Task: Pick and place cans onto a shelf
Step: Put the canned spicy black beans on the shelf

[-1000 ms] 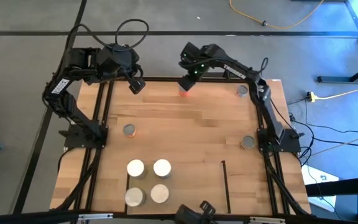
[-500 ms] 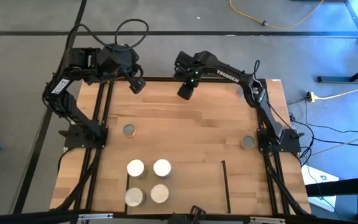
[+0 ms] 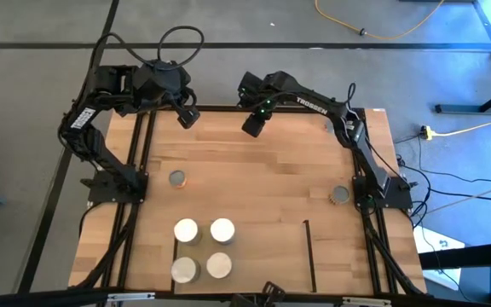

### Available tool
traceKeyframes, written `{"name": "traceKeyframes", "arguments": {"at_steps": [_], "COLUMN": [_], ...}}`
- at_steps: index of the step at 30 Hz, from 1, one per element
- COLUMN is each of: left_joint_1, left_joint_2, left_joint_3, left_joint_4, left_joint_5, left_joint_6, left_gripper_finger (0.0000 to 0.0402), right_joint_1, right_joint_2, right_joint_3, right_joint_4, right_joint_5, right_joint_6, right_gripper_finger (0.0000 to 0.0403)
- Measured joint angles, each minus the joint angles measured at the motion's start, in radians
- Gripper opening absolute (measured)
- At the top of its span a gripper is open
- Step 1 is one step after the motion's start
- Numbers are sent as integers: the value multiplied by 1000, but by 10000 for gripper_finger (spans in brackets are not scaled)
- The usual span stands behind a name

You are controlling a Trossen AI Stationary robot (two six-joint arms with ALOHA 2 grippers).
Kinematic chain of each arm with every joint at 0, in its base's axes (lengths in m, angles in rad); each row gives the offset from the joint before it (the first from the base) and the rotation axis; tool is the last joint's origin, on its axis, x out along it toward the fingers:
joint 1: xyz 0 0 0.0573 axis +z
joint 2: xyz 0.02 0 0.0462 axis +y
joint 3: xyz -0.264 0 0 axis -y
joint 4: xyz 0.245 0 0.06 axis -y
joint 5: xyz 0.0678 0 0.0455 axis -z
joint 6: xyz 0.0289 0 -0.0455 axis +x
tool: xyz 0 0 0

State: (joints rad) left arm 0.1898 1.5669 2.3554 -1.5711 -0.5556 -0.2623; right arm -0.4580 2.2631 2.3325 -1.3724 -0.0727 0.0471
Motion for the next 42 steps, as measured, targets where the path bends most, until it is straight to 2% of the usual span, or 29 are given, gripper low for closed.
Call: {"name": "traceKeyframes", "arguments": {"at_steps": [12, 27, 34, 42], "left_joint_1": [0, 0, 0, 0], "left_joint_2": [0, 0, 0, 0], "left_joint_3": [0, 0, 0, 0], "left_joint_4": [0, 0, 0, 0], "left_joint_5": [0, 0, 0, 0], "left_joint_6": [1, 1, 0, 0], "left_gripper_finger": [0, 0, 0, 0], "right_joint_1": [-5, 4, 8, 16], "right_joint_2": [58, 127, 127, 97], "right_joint_3": [0, 0, 1, 19], "right_joint_4": [16, 105, 100, -69], "right_joint_5": [-36, 132, 127, 20], "right_joint_6": [0, 23, 1, -82], "right_gripper_finger": [103, 103, 103, 103]}}
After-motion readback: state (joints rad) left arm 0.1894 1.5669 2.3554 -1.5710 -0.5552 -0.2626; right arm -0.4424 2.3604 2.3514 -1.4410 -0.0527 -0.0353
